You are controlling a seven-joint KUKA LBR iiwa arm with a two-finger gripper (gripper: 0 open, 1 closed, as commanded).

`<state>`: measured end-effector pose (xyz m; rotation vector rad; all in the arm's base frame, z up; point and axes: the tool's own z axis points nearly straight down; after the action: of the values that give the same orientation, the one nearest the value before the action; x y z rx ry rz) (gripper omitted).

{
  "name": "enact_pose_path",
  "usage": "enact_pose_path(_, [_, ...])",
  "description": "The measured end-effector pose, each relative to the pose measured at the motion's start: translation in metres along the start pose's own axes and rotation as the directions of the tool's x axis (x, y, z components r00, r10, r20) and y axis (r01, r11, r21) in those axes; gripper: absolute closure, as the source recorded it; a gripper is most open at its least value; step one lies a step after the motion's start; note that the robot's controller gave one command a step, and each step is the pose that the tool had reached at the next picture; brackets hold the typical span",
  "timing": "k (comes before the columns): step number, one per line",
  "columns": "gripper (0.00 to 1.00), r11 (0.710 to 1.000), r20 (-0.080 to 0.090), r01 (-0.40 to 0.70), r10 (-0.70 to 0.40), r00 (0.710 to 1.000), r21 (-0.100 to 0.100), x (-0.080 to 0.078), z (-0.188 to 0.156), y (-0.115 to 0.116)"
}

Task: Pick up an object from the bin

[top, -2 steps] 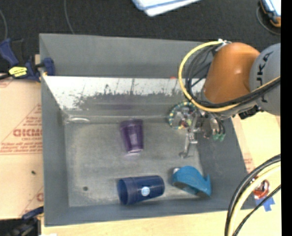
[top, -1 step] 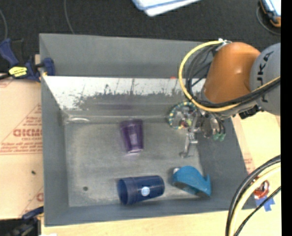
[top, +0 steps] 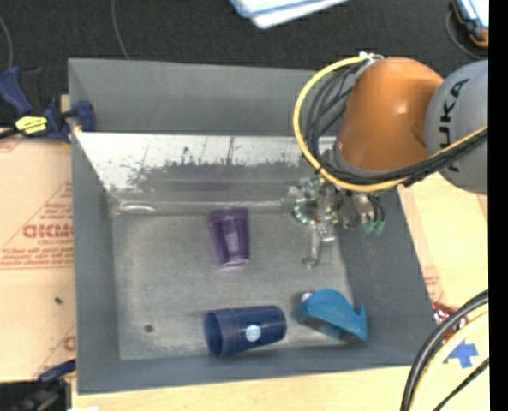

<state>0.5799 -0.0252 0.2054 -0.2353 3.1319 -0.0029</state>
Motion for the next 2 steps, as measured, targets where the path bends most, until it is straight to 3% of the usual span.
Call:
enact_pose_path(1, [0.00,0.975,0.001,-0.222,0.222,0.975,-0.001,0.041,0.052,-0.027])
enact_pose_path(2, [0.00,0.997,0.002,-0.079,0.079,0.997,0.000,0.024,0.089,-0.009])
